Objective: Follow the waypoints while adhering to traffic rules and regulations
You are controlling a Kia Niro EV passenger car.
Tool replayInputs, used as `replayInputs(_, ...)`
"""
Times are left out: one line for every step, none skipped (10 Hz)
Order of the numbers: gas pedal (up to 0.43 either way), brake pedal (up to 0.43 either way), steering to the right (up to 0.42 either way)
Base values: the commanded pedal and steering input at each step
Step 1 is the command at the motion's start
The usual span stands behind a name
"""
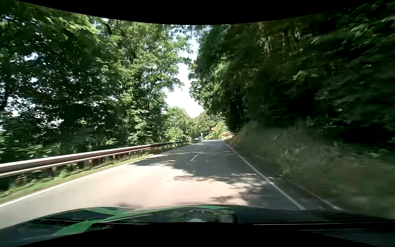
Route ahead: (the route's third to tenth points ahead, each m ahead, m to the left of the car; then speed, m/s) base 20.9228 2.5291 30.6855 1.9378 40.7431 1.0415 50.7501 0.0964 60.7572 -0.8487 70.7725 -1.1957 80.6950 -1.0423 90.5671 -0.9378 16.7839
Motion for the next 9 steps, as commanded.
replayInputs(0.248,0.000,0.018)
replayInputs(0.268,0.000,0.016)
replayInputs(0.280,0.000,0.014)
replayInputs(0.280,0.000,0.012)
replayInputs(0.280,0.000,0.010)
replayInputs(0.287,0.000,0.009)
replayInputs(0.287,0.000,0.006)
replayInputs(0.268,0.000,0.006)
replayInputs(0.220,0.000,0.005)
